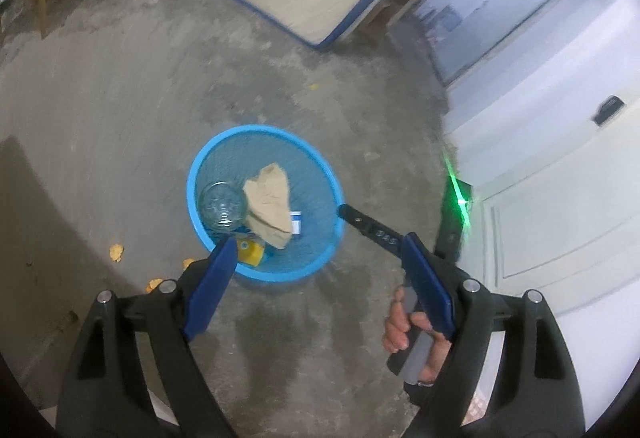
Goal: Collect trash
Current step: 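Return to the table and grasp the red-printed snack bag with the right tool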
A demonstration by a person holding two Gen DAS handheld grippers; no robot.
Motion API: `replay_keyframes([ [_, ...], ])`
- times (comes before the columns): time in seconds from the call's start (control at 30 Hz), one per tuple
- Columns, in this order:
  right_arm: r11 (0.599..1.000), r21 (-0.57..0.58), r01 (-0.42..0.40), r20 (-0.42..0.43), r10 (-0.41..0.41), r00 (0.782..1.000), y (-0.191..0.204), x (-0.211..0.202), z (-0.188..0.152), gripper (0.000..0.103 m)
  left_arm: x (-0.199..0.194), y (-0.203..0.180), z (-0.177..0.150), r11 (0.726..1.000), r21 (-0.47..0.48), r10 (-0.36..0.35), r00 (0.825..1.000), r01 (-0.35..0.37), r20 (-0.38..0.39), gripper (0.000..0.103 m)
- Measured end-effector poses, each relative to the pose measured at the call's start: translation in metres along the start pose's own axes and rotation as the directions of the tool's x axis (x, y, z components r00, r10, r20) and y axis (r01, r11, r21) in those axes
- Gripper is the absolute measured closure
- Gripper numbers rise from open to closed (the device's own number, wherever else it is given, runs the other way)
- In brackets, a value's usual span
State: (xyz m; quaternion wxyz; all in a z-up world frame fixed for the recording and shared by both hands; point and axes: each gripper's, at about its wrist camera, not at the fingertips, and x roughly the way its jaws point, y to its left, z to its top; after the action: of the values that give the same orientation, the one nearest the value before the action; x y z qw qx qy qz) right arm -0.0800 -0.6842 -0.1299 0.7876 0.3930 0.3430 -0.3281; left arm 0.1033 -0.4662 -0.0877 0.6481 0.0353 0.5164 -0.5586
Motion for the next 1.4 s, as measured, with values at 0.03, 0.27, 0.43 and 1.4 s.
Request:
replay_keyframes([
  [0.03,1.0,-0.023,-0.012,0.014,0.012,1.0,0.007,-0.01,-0.001,0.063,-0.01,-0.004,-0.005,1.0,0.01,-0.003,1.0,0.003,0.016,0.022],
  [0.27,0.976,-0.148,-0.16,0.042,0.168,0.985,0.067,-0.066,-0.002,0.054,-0.118,0.0,-0.055,0.999,0.024,0.042,0.988,-0.046,0.148,0.018],
  [0.43,0.907,-0.261,-0.329,-0.022,0.336,0.942,0.139,-0.092,-0.015,0.042,-0.213,0.034,-0.092,0.992,-0.086,0.11,0.958,-0.091,0.265,0.016],
  [1.4,0.556,-0.603,-0.573,-0.515,0.277,0.811,0.463,-0.061,-0.143,0.071,-0.37,0.148,-0.222,0.911,-0.375,0.367,0.757,-0.174,0.541,0.013],
])
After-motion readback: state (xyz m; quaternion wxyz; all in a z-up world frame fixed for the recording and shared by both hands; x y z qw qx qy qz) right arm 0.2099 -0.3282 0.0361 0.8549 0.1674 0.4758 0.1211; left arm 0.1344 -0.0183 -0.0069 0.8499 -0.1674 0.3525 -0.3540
